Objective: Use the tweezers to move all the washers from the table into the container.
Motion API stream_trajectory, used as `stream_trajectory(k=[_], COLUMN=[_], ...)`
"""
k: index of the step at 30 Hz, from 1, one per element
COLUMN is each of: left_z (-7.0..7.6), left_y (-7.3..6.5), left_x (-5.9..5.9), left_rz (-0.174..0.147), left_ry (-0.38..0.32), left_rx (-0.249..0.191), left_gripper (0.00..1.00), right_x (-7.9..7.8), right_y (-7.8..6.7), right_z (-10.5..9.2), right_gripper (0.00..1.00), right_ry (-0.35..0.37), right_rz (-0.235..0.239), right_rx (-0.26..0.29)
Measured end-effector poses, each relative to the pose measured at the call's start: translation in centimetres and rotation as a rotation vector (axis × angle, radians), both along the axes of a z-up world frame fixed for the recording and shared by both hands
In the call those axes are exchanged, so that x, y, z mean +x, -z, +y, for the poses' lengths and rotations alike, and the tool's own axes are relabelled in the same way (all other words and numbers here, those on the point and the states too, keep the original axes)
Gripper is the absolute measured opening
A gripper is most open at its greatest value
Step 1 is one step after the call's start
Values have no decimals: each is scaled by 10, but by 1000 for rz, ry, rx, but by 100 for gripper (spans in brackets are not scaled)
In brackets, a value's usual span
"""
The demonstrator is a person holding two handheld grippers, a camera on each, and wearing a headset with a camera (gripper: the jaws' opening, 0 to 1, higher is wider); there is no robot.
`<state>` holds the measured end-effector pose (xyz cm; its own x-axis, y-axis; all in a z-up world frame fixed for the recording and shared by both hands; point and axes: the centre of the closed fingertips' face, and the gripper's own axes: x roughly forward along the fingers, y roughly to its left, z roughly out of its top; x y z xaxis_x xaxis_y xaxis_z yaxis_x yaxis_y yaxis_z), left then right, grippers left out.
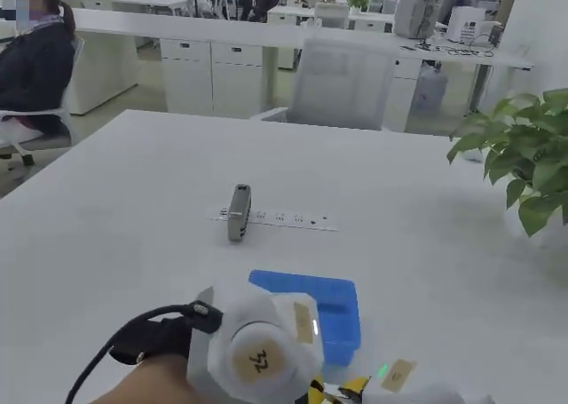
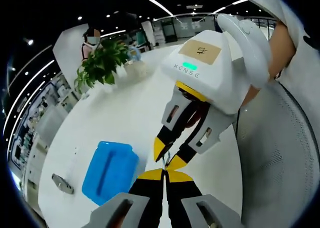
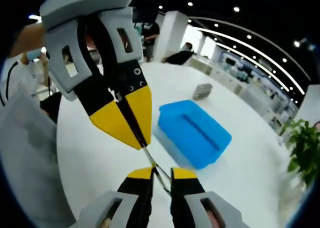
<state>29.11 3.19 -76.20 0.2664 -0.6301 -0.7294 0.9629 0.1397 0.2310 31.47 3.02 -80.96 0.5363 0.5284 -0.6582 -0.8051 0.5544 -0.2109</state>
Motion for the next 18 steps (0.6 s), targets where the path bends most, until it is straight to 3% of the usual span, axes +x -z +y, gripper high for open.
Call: stream_trajectory(k=[3, 5, 6, 8, 13, 14, 18], left_z=[11, 14, 16, 24, 43, 51, 64], left_y=[13, 16, 18, 23, 46, 54, 73], left_x=[6, 8, 9, 10, 13, 16, 19], left_rz=[29, 54, 52, 40, 64, 59, 91], left_ry=[-22, -30, -30, -18, -19, -21, -22], left_rx=[28, 18, 27, 72, 147, 194, 252], left_gripper=[0, 0, 0, 0, 0, 0, 0], right_x=[-4, -10, -14, -20, -39, -41, -49], right_y=[6, 5, 1, -3, -15, -16, -24], right_z=[4, 7, 8, 5, -13, -16, -29], right_gripper=[12, 15, 17, 20, 25, 27, 33], right_ry=[-3, -7, -10, -7, 53, 62, 126], right_rz=[38, 60, 60, 63, 75, 77, 92], right_rx=[20, 37, 58, 77, 125, 130, 169])
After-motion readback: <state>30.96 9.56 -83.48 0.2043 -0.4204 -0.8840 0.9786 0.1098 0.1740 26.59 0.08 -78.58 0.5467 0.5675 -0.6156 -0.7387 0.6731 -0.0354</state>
